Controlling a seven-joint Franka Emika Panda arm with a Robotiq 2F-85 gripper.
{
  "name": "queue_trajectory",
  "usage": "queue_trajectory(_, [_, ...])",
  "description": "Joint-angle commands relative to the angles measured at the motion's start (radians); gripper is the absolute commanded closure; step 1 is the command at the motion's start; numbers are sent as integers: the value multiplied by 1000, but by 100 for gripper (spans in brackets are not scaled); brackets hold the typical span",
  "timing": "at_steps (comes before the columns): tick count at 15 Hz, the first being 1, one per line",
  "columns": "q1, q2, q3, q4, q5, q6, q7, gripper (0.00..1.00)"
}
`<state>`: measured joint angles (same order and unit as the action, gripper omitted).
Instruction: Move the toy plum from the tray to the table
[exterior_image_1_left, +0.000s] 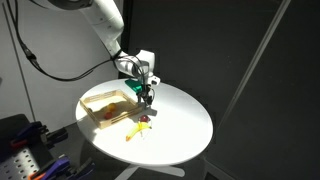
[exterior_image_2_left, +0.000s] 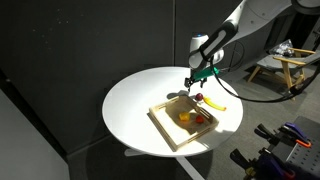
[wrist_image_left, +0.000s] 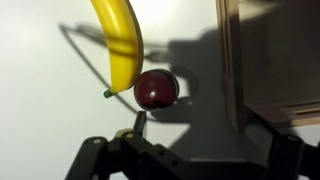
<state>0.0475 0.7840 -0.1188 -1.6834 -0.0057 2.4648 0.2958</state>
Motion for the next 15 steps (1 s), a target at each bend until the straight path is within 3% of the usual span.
queue_trajectory(1, [6,-98,12,-77,-5,-54,-34,0])
queue_trajectory(8, [23,-251,30,-196,-16,-140,-39,0])
queue_trajectory(15, [36,-409,68,-360,-22,-150,-85,0])
